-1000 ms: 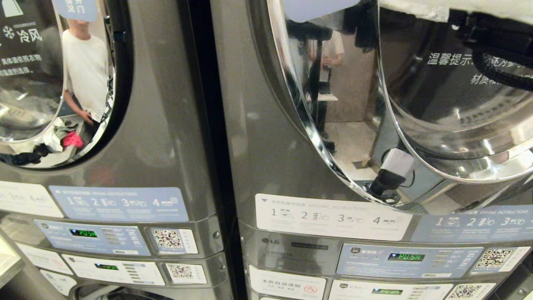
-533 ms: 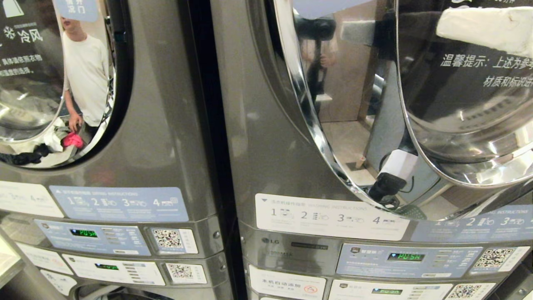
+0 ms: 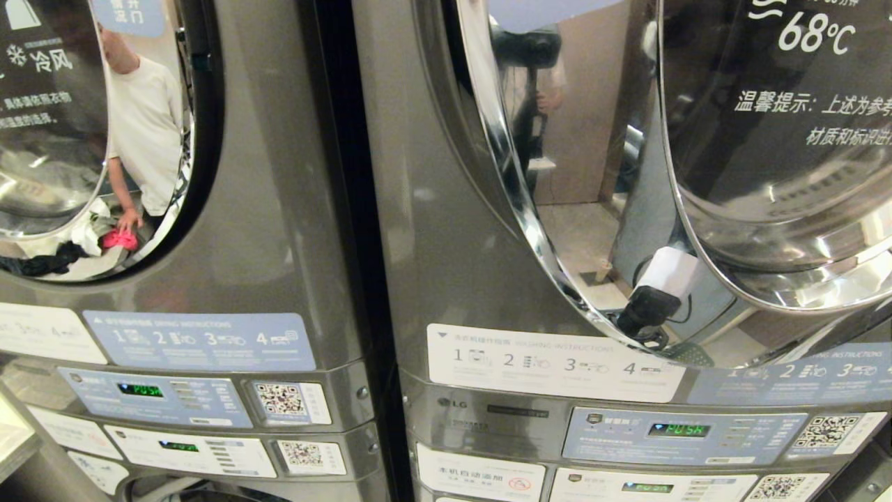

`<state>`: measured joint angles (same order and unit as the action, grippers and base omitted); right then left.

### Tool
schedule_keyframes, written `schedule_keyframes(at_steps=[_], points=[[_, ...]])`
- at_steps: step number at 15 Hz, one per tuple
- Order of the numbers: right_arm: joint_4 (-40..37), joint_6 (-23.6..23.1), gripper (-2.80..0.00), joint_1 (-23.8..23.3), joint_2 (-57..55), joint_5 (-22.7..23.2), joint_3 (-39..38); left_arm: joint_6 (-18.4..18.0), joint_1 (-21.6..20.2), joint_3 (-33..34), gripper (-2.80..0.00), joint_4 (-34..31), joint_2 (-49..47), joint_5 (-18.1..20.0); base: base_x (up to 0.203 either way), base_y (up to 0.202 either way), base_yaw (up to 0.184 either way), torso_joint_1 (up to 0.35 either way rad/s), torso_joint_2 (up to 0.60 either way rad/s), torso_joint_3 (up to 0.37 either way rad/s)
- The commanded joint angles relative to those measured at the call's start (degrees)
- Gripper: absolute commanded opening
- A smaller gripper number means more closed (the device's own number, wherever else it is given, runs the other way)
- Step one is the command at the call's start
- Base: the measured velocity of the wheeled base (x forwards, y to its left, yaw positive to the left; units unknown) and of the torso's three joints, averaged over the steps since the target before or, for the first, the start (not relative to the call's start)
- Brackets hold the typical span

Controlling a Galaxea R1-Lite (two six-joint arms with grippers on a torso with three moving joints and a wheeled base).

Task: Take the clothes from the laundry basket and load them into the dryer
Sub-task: Open the dryer

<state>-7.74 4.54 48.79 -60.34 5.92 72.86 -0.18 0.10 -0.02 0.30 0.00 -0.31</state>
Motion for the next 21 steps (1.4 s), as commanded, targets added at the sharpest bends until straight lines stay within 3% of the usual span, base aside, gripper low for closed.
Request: schedule_keyframes(at_steps=[1,4,8,13,21], points=[[-0.1,-0.1,0.0,0.1,0.3,0.2,-0.4,0.0,0.0,0.0,-2.8,0.0,0.0,0.0,0.0,0.0,0.0,0.0,0.0,0.0],[-0.1,-0.7,0.0,0.1,-0.8,0.4,0.5,0.0,0.0,0.0,-2.8,0.0,0.0,0.0,0.0,0.0,0.0,0.0,0.0,0.0],[-0.1,-6.4,0.0,0.3,-1.6,3.3,1.1,0.0,0.0,0.0,-2.8,0.1,0.0,0.0,0.0,0.0,0.0,0.0,0.0,0.0],[-0.1,-6.3,0.0,1.8,-3.1,7.8,3.2,0.0,0.0,0.0,-2.8,0.0,0.0,0.0,0.0,0.0,0.0,0.0,0.0,0.0],[-0.1,-6.5,0.0,5.9,-7.7,9.1,6.8,-0.2,0.0,0.0,-2.8,0.1,0.0,0.0,0.0,0.0,0.0,0.001,0.0,0.009]])
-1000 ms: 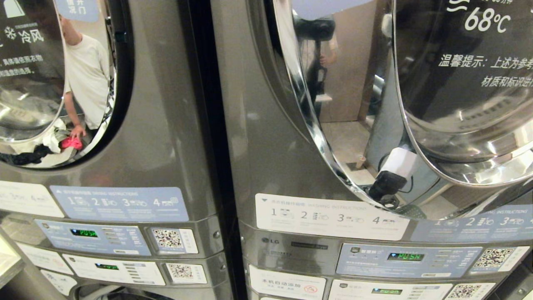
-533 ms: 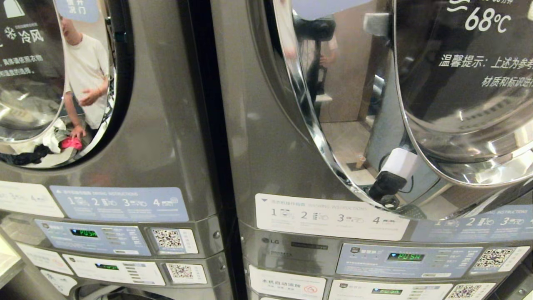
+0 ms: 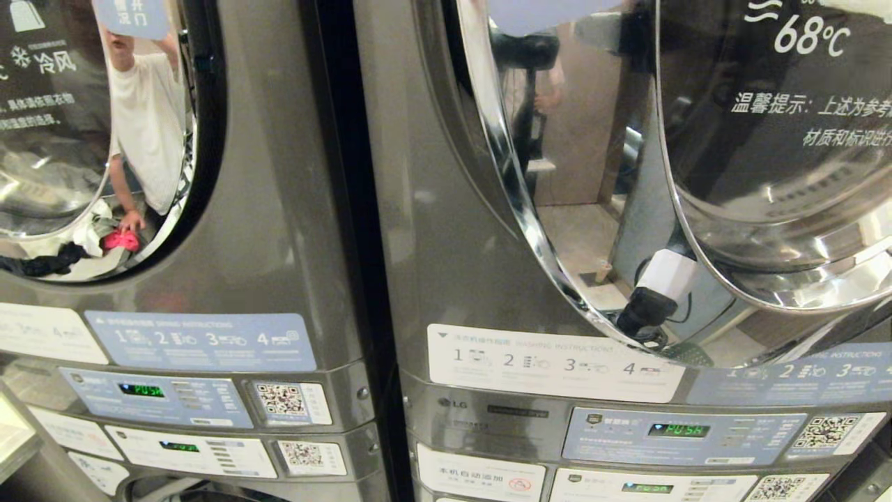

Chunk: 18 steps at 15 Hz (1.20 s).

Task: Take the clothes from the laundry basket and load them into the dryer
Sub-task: Open the dryer

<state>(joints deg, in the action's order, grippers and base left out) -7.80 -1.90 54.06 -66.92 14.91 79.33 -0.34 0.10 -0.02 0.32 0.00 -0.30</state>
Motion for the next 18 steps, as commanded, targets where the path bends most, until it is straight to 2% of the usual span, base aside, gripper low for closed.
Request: schedule_keyframes(at_steps=[1,7,12,18], points=[[0.0,0.0,0.0,0.8,-1.9,0.2,1.0,0.0,0.0,-0.1,-2.8,0.0,0.0,0.0,0.0,0.0,0.0,0.002,0.0,0.124],[1.3,0.2,0.0,0.8,-5.6,-0.2,2.2,0.0,0.0,0.0,-2.8,0.0,0.0,0.0,0.0,0.0,0.0,0.003,0.0,0.188],[9.6,0.3,0.0,0.3,-11.6,-8.4,2.8,0.0,0.0,0.0,-2.8,0.0,0.0,0.0,0.0,0.0,0.0,0.003,0.0,0.203],[9.8,0.2,0.0,-5.6,-13.7,-9.4,4.2,-0.1,0.0,-0.1,-2.8,0.0,0.0,0.0,0.0,0.0,0.0,0.004,0.0,0.191]])
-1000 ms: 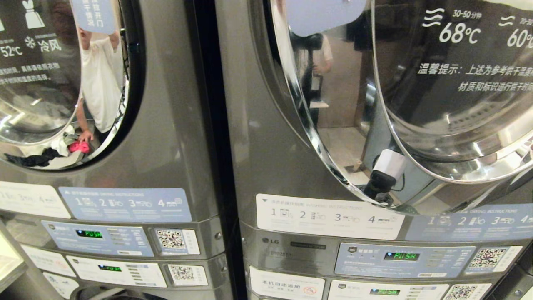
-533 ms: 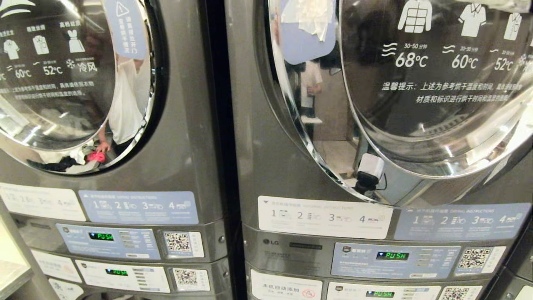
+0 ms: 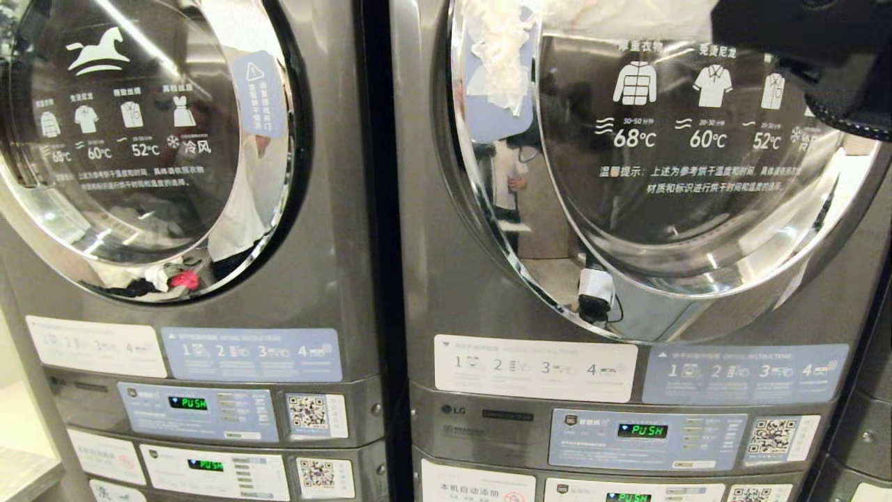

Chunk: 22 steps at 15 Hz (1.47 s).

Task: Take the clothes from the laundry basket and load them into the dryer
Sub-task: Open the dryer

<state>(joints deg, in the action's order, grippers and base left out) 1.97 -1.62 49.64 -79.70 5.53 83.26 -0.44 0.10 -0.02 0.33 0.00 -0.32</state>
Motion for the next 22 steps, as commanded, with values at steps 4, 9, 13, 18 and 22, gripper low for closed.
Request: schedule_keyframes(at_steps=[4,9,13,18,22], points=[[0.0,0.2,0.0,-5.8,-2.5,0.2,1.0,0.0,0.0,0.0,-2.8,0.0,0.0,0.0,0.0,0.0,0.0,0.003,0.0,0.03],[0.1,1.8,0.0,-7.7,-5.5,1.5,2.0,0.0,0.0,-0.1,-2.8,0.0,0.0,0.0,0.0,0.0,0.0,0.0,0.0,0.0],[4.7,2.6,0.0,-9.2,-9.3,3.9,2.7,0.0,0.0,0.0,-2.8,0.0,0.0,0.0,0.0,0.0,0.0,0.0,0.0,0.0],[7.5,2.6,0.0,-11.4,-12.8,4.6,4.7,0.0,0.0,-0.1,-2.8,0.0,0.0,0.0,0.0,0.0,0.0,0.0,0.0,0.0],[7.5,2.6,0.0,-11.4,-13.5,5.5,4.8,0.0,0.0,-0.1,-2.8,0.0,0.0,0.0,0.0,0.0,0.0,0.0,0.0,0.0]])
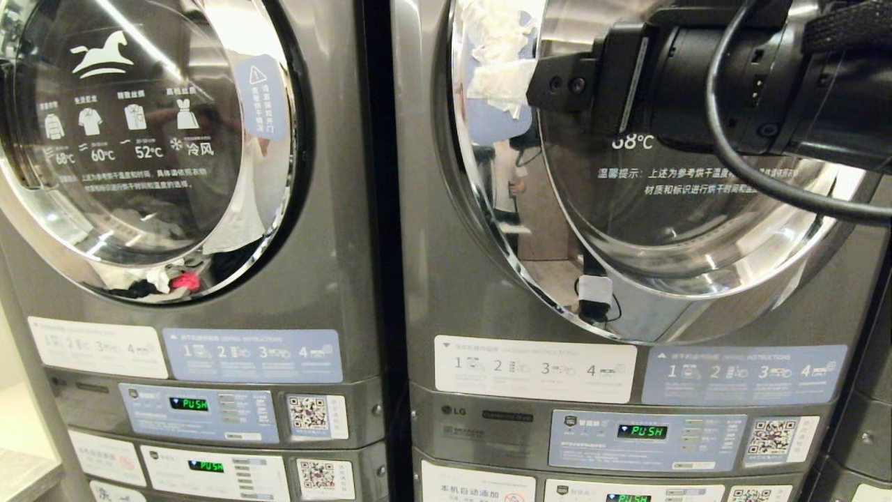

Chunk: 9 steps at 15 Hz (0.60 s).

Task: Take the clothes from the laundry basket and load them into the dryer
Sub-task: Open the dryer

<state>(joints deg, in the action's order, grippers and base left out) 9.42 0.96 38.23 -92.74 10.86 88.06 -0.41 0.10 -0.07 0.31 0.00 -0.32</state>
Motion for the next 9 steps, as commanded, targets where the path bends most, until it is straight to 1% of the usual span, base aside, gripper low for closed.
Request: schedule_keyframes(at_steps=[1,5,9], points=[[0.1,0.1,0.0,0.0,-0.5,0.4,0.0,0.0,0.0,0.0,-2.8,0.0,0.0,0.0,0.0,0.0,0.0,0.0,0.0,0.0],[0.2,0.1,0.0,0.0,-0.9,2.5,0.0,0.0,0.0,0.0,-2.8,0.0,0.0,0.0,0.0,0.0,0.0,0.0,0.0,0.0],[0.2,0.1,0.0,0.0,-0.8,7.0,-0.3,0.0,0.0,0.0,-2.8,0.0,0.0,0.0,0.0,0.0,0.0,0.0,0.0,0.0]])
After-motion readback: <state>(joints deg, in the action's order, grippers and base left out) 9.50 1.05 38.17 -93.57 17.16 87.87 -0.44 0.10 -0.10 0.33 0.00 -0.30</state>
